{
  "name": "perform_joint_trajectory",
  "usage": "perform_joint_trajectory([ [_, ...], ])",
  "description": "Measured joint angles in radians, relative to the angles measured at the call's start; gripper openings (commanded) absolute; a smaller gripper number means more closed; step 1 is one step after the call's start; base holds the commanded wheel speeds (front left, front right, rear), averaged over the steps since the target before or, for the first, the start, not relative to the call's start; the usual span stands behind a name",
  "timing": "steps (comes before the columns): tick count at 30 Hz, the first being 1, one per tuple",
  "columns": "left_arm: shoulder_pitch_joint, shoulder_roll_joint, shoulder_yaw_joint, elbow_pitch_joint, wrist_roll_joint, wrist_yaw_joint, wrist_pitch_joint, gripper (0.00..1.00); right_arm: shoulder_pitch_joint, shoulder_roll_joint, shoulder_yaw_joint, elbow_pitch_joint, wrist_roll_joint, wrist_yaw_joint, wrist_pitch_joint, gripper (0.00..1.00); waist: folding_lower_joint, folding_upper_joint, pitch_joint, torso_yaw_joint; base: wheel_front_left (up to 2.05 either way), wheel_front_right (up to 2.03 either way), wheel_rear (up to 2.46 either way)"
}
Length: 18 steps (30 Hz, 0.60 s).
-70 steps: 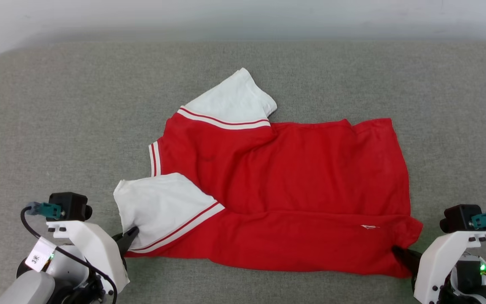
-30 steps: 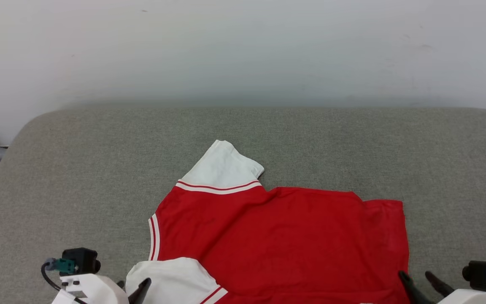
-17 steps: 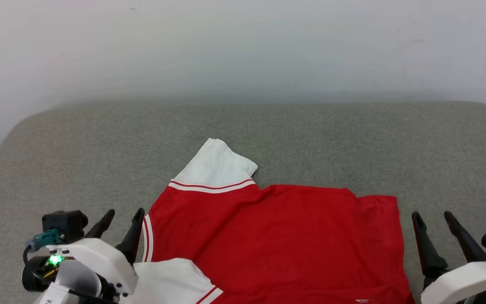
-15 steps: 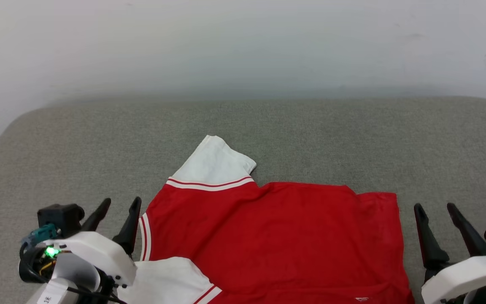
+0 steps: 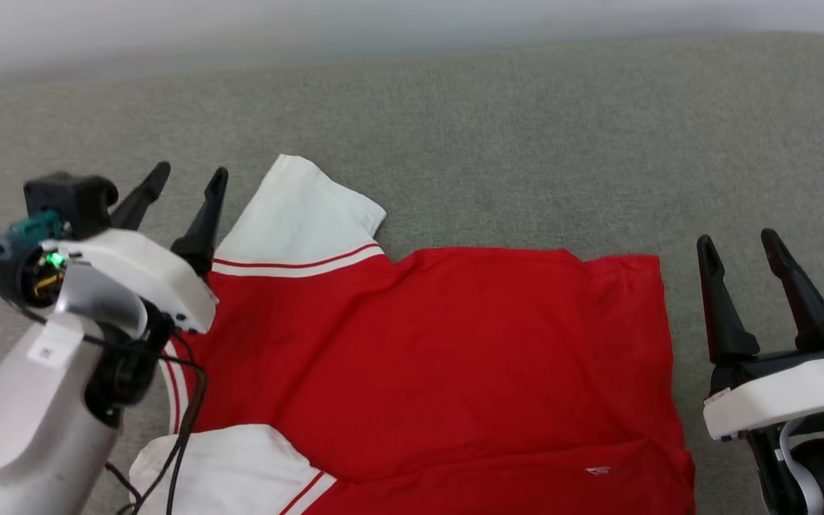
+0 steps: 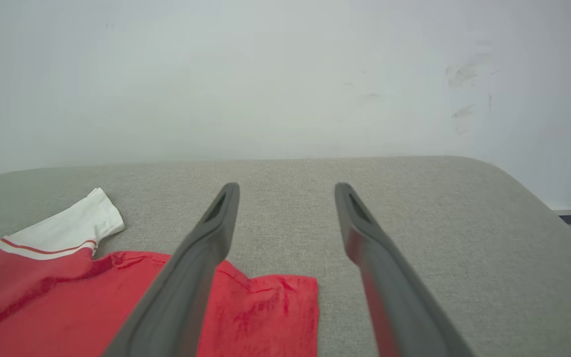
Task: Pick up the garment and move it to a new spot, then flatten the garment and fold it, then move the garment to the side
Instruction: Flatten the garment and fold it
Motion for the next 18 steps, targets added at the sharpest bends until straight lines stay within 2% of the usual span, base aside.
perform_joint_trajectory([
  [4,-0.117,0.014,-0.017,0.047,-0.026,-0.053,0.114,1.00,-0.025,0.003,0.001,0.000,-0.007,0.000,-0.010,1.00,0.0001,0.0000,0.059,-0.032,0.00,0.00,0.00],
  [9,-0.249,0.041,-0.042,0.106,-0.077,-0.108,0.304,1.00,-0.048,0.006,0.006,0.014,0.004,0.000,-0.020,1.00,0.0001,0.0000,0.113,-0.080,0.00,0.00,0.00],
  [14,-0.352,0.077,-0.072,0.165,-0.128,-0.136,0.527,1.00,-0.068,0.007,0.020,0.038,0.032,0.000,-0.042,1.00,0.0001,-0.0001,0.162,-0.124,0.00,0.00,0.00],
  [18,-0.399,0.100,-0.092,0.212,-0.153,-0.139,0.661,1.00,-0.076,0.008,0.030,0.062,0.064,0.000,-0.066,1.00,0.0001,0.0000,0.194,-0.158,0.00,0.00,0.00],
])
